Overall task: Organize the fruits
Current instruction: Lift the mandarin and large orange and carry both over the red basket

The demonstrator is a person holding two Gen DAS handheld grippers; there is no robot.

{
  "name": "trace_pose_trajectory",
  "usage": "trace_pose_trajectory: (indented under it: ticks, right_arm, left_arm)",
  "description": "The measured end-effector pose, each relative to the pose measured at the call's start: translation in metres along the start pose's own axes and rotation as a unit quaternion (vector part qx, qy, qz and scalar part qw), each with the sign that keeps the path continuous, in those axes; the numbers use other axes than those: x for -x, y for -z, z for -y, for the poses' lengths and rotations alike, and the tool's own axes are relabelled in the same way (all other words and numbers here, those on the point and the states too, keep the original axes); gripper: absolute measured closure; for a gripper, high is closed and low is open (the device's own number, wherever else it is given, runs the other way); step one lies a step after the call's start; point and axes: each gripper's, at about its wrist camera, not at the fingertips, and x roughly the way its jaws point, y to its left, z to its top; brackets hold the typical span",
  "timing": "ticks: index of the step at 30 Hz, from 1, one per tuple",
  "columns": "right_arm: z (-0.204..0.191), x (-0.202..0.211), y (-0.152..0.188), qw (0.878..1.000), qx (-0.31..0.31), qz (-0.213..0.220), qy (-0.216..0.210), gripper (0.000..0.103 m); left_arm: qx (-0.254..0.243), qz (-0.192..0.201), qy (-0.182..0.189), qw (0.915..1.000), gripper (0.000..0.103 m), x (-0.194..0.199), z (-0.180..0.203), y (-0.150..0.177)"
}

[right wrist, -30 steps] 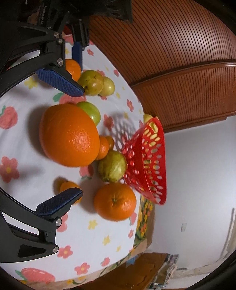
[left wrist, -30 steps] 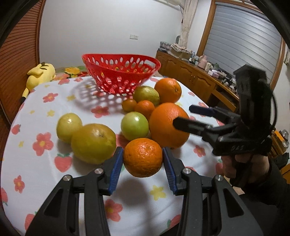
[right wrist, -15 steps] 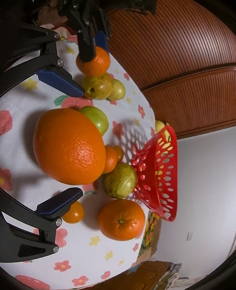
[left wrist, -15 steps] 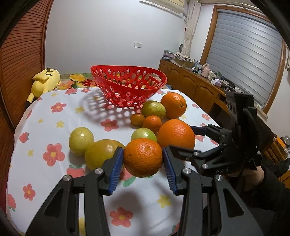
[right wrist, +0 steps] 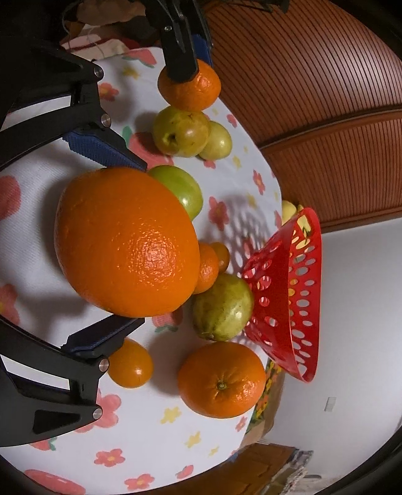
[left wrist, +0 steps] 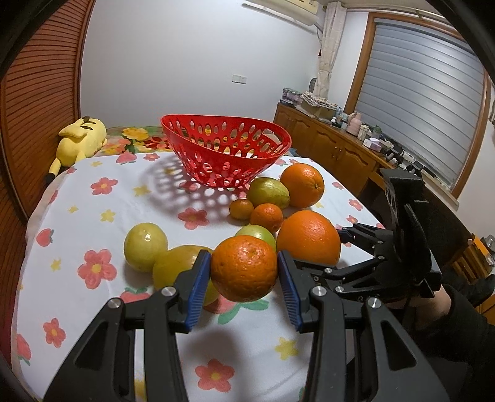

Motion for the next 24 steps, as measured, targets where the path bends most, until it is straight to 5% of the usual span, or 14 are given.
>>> trace_pose_trajectory:
  ticks: [24]
  right_arm:
    - [0.014,0.043,-0.033,0.999,0.017,0.047,0.005,0.014]
  left_arm:
    - [-0.014,0.025,-0.004,0.9996,0.061,-0.004,0.003,-0.037]
